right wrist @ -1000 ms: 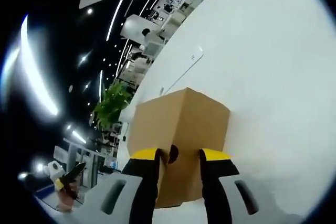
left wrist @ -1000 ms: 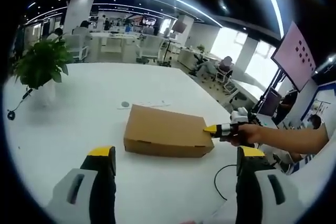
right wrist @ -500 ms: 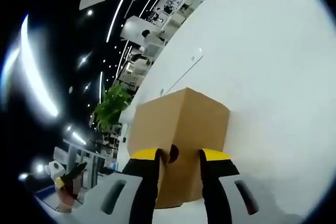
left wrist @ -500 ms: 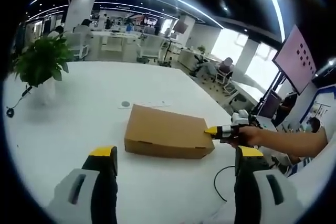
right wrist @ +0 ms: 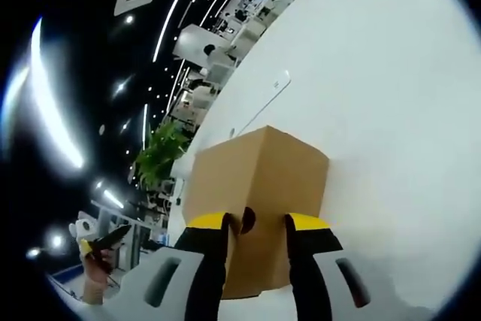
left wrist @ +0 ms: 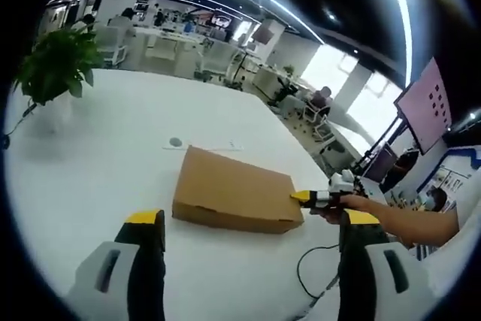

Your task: Operate the shoe box by opening the lid, removing the specified soft item, and placing it in the target area until the item is outside and the box remains undamaged.

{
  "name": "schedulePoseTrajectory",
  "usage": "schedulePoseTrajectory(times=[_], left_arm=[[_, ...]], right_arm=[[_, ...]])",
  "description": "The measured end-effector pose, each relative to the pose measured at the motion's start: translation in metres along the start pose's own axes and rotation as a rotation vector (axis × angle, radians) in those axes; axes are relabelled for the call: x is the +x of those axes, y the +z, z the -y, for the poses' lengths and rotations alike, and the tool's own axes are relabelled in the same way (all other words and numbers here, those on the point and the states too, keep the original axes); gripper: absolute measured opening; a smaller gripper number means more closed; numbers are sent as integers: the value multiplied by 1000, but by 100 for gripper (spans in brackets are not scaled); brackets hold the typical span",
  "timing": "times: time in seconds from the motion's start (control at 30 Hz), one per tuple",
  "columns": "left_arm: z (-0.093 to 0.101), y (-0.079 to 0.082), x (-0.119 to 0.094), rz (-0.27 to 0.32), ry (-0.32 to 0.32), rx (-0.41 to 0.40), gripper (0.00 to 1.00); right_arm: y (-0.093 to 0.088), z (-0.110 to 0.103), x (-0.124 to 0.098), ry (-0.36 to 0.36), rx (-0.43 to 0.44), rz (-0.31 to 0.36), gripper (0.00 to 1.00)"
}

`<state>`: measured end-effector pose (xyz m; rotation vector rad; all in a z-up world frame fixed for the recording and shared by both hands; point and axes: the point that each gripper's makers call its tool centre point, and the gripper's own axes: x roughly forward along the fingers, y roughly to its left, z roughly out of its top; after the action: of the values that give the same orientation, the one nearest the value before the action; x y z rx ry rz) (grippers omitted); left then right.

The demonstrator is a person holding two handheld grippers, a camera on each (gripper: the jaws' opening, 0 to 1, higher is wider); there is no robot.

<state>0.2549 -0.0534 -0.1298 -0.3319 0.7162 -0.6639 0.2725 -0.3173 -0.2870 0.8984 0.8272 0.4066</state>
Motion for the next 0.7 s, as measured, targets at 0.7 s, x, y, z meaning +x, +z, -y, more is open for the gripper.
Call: schedulePoseTrajectory(times=[0.7], left_arm=[[-56, 16, 57, -73, -70, -83, 97]], right_arm=[[11, 21, 3, -15, -2, -7, 30]])
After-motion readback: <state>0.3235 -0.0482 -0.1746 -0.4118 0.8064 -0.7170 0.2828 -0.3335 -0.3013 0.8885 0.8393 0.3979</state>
